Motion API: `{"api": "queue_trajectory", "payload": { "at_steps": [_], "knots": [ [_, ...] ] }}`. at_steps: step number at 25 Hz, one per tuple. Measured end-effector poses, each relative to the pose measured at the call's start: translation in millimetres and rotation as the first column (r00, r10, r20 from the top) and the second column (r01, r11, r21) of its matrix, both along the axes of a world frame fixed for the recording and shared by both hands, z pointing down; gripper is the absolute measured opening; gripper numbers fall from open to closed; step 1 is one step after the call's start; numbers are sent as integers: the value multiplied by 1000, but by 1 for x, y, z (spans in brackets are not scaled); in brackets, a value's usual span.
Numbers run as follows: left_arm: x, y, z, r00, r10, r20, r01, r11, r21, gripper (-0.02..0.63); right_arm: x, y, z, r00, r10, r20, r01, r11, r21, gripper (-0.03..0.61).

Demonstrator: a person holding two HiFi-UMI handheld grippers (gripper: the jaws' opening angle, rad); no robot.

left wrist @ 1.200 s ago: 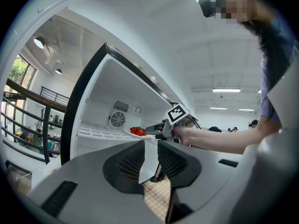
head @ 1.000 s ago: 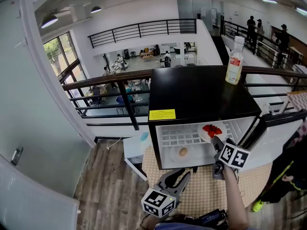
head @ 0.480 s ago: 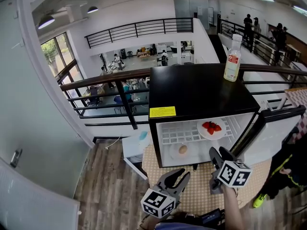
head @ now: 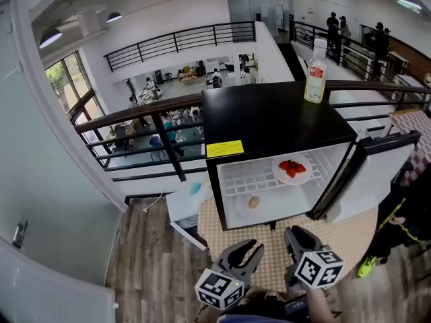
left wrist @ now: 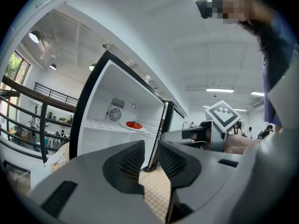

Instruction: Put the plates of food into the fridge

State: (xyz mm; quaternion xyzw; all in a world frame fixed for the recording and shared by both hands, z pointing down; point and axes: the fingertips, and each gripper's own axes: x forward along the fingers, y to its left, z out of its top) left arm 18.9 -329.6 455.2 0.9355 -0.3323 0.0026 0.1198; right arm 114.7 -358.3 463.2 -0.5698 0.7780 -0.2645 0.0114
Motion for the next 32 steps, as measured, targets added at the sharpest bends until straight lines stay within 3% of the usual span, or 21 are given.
{"api": "queue_trajectory", "payload": {
  "at_steps": [11,18,32],
  "knots": [
    [-3,40,33,994,110,-8,-110,992,-67,92,-24,75,38,998,55,-12,-56,995,-85,64],
    [8,55,32,987,157,-28,-158,985,-72,92,-22,102,47,997,70,-28,-72,991,-108,48],
    [22,100,12,995,92,-32,-93,995,-41,92,-3,160,39,1000,24,-16,-26,994,-106,37]
  ]
}}
